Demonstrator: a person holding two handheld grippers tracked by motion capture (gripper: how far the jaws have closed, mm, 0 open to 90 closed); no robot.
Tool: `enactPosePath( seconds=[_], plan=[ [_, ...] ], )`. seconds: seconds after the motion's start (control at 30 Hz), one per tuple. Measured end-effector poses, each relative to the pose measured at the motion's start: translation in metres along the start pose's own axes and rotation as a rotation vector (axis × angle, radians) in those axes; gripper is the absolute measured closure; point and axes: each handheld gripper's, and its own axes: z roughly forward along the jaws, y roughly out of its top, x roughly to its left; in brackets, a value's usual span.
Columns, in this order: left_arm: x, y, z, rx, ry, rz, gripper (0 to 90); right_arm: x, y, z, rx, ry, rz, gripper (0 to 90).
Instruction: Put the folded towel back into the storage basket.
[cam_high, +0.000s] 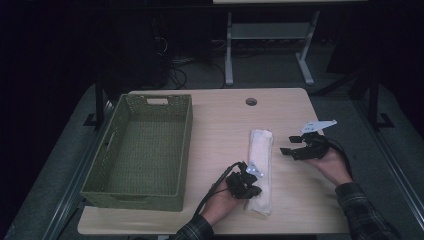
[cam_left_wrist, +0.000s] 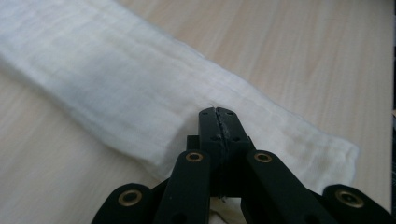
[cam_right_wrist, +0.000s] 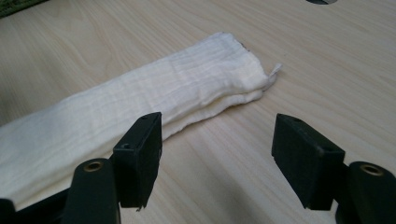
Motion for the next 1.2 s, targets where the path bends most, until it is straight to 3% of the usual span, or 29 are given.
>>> enactPosePath(
  seconds=[0.03, 0.07, 0.27, 0.4, 0.6, 0.7, 0.83, 0.93, 1.0, 1.03, 1.13, 1.2],
  plan=[
    [-0.003, 0.002, 0.003, -0.009, -0.009, 0.004, 89.5, 0.000, 0.000, 0.000, 0.000, 0.002, 0.001, 32.9],
    [-0.007, 0.004, 0.006, 0.002, -0.018, 0.034, 89.5, 0.001, 0.000, 0.001, -0.001, 0.009, 0.008, 32.7],
    [-0.013, 0.009, 0.012, -0.005, -0.049, 0.051, 88.3, 0.004, -0.001, 0.005, 0.023, 0.012, -0.004, 31.6],
    [-0.006, 0.011, 0.003, -0.014, -0.036, 0.082, 78.1, 0.004, -0.001, 0.005, 0.023, 0.018, -0.006, 31.0],
    [0.008, 0.018, -0.008, -0.030, -0.021, 0.149, 52.1, 0.003, -0.001, 0.006, 0.035, 0.014, -0.012, 30.1],
    [0.014, 0.021, -0.009, -0.032, -0.023, 0.196, 40.3, 0.003, -0.001, 0.006, 0.035, 0.013, -0.013, 30.1],
    [0.015, 0.024, -0.002, -0.036, -0.029, 0.229, 28.7, 0.002, -0.002, 0.007, 0.042, 0.014, -0.015, 30.0],
    [0.014, 0.024, 0.005, -0.028, -0.040, 0.267, 21.8, 0.003, -0.002, 0.008, 0.050, 0.022, -0.001, 29.9],
    [0.011, 0.023, 0.012, -0.023, -0.048, 0.271, 18.8, 0.001, -0.003, 0.010, 0.047, 0.023, -0.030, 29.9],
    [0.010, 0.022, 0.015, -0.014, -0.052, 0.270, 17.8, 0.003, -0.003, 0.009, 0.054, 0.027, -0.011, 29.9],
    [0.010, 0.021, 0.023, 0.018, -0.045, 0.281, 16.7, 0.002, -0.003, 0.010, 0.052, 0.022, -0.025, 29.9],
    [0.010, 0.020, 0.024, 0.009, -0.043, 0.287, 16.2, 0.001, -0.003, 0.010, 0.050, 0.025, -0.032, 29.9]
  ],
)
